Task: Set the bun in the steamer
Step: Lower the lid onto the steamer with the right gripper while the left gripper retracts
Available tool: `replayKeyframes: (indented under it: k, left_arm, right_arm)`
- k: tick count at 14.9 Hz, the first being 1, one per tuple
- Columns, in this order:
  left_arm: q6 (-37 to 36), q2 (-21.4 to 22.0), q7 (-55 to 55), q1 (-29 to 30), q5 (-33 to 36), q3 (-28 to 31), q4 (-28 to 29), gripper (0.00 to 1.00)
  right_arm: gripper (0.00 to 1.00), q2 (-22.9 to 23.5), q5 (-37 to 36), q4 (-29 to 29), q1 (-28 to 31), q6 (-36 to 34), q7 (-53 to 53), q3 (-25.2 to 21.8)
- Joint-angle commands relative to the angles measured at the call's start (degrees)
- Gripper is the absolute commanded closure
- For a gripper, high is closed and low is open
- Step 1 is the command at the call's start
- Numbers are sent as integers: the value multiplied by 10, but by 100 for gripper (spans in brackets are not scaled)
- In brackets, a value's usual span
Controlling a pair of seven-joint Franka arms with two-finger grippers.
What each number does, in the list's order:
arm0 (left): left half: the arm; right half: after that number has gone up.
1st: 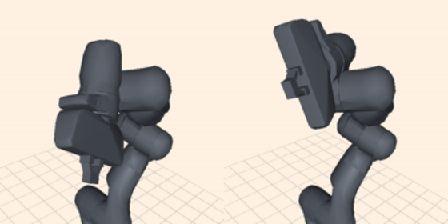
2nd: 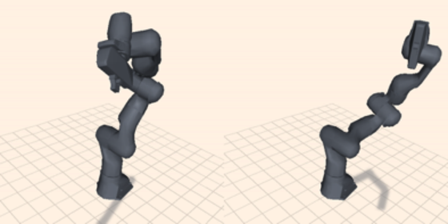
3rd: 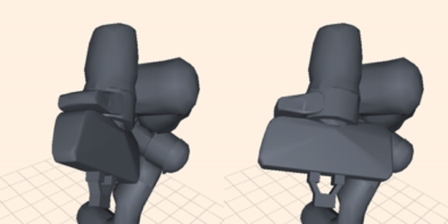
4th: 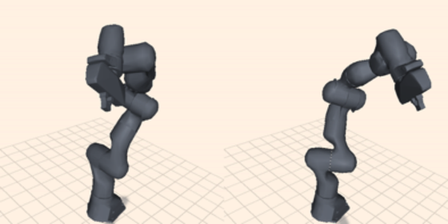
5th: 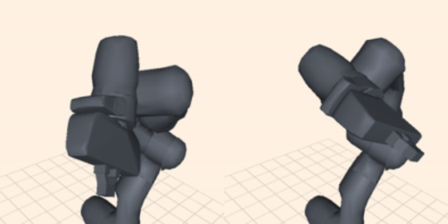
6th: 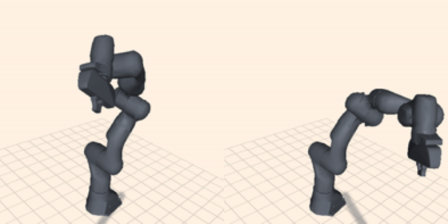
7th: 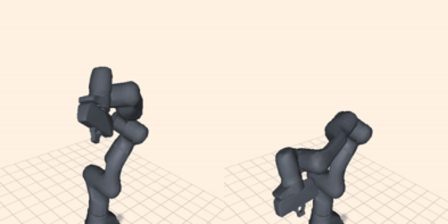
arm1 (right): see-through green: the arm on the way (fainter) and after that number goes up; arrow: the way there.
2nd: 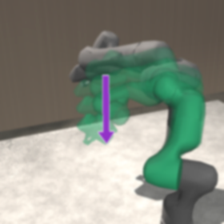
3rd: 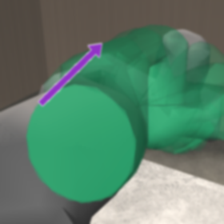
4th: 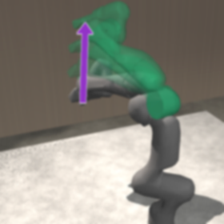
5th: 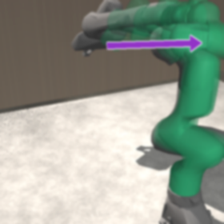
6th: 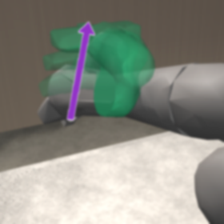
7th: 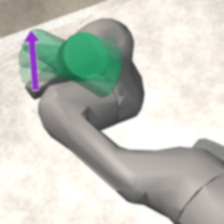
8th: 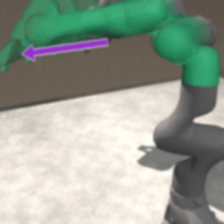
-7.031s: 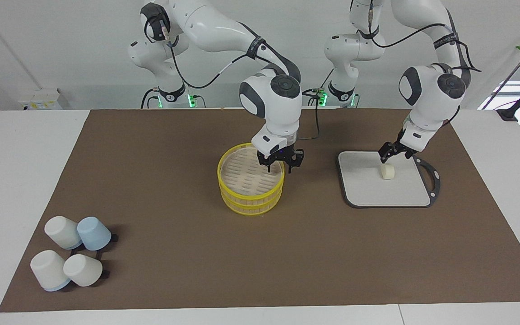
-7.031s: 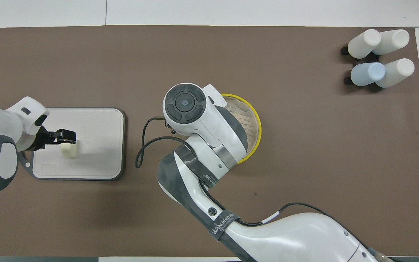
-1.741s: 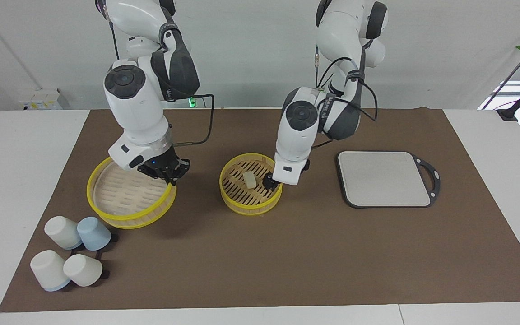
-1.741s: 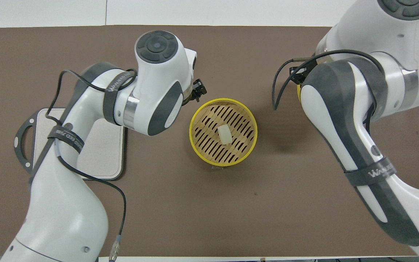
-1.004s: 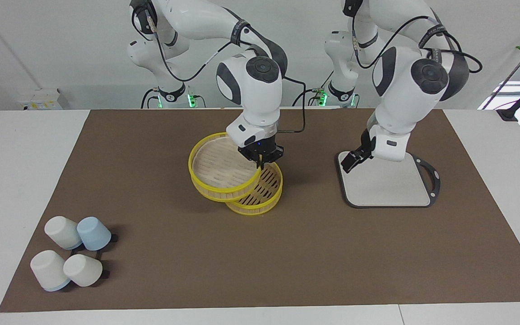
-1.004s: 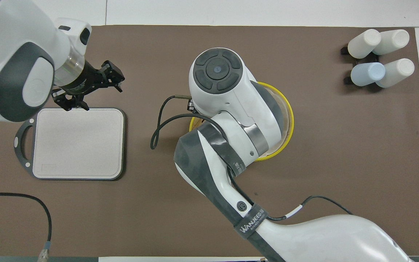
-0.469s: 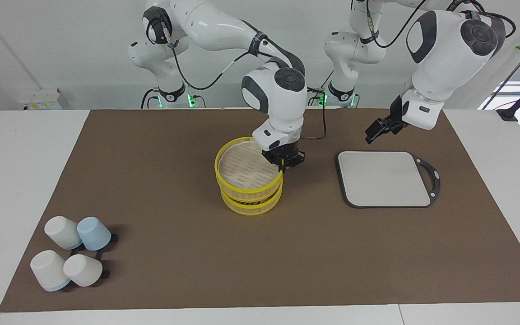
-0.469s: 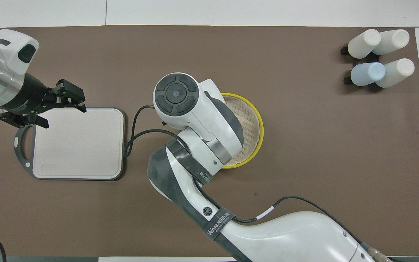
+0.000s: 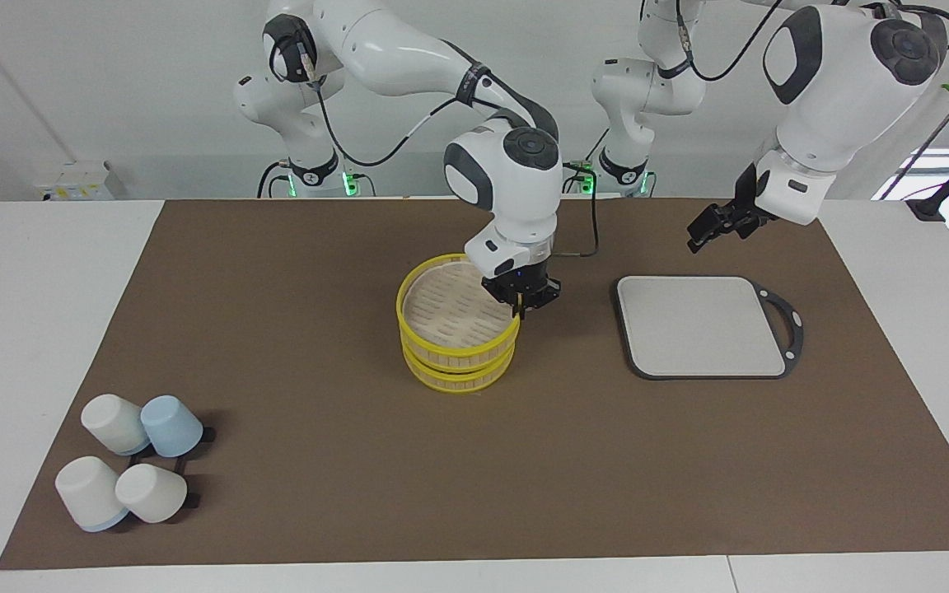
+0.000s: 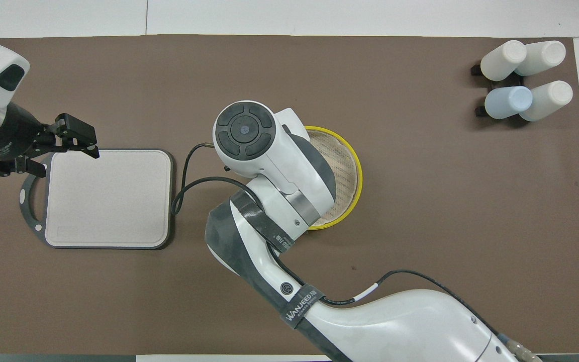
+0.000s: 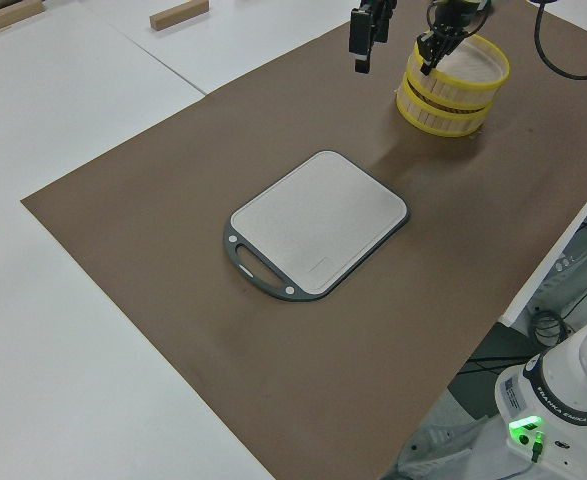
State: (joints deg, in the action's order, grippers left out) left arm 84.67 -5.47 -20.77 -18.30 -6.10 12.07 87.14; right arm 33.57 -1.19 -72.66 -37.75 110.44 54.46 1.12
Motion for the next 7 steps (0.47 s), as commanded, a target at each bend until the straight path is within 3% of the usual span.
replayKeyframes:
  k: [1,7]
  left_arm:
    - [-2,20,8,3,11,-4,27,0]
    - [11,20,20,29,10,-5,32,0]
  right_arm:
    - [100,1,0,-10,7,19,6,5]
    - [100,-1,0,-23,8,22,4,5]
